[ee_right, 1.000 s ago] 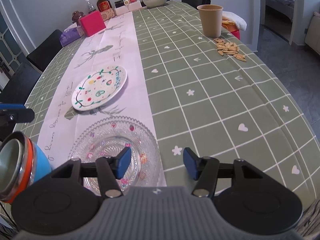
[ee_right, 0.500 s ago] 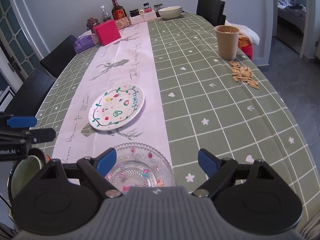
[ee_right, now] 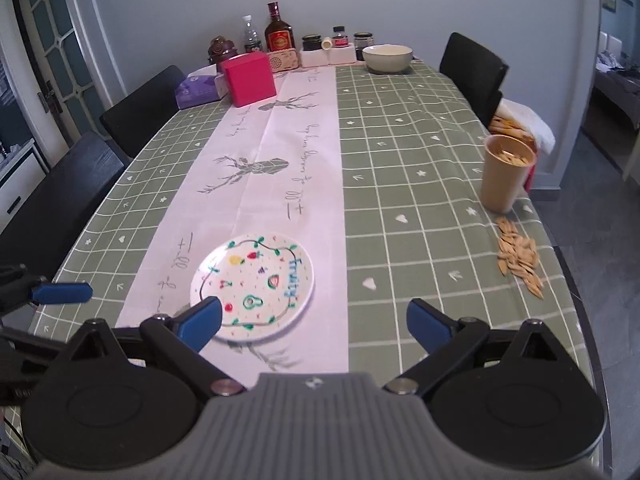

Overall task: Organize plates and bowls
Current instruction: 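Withdraw both tools and move them to the white Fruity plate, then grasp the Fruity plate rim with the right tool while the left tool grips it too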

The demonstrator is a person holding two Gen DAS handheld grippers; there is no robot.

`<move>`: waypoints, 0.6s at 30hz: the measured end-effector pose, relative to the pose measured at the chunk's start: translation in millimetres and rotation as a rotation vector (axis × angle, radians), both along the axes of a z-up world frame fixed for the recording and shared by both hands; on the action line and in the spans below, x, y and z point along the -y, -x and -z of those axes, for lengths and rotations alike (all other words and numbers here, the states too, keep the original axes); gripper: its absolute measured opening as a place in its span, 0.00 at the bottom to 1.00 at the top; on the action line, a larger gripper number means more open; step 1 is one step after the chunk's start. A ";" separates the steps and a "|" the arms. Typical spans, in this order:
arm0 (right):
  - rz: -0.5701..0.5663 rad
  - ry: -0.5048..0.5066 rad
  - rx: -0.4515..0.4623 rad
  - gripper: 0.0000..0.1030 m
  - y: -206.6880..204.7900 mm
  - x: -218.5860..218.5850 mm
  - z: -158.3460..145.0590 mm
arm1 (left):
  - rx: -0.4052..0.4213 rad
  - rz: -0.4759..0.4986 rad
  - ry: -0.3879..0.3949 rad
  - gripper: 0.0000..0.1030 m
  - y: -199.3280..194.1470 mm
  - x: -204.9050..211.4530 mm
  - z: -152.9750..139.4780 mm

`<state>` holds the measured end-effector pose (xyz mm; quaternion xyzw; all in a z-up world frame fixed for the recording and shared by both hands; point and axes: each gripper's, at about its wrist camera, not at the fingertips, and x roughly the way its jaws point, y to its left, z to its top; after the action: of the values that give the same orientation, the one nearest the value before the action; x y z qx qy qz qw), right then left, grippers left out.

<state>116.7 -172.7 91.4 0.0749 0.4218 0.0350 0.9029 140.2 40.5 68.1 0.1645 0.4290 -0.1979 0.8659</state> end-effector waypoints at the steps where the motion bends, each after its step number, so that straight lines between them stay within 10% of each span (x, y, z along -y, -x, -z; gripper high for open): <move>1: 0.000 -0.002 -0.031 0.96 -11.2 0.9 5.4 | -0.013 -0.011 -0.001 0.78 -4.1 -0.5 3.2; 18: 0.012 -0.310 -0.090 0.79 -86.7 27.8 92.2 | -0.187 -0.147 0.086 0.76 -101.1 -25.6 43.2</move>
<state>203.4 -200.5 -0.9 0.2172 0.4508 0.0908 0.8611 241.4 66.2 24.8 0.0763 0.5098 -0.1664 0.8406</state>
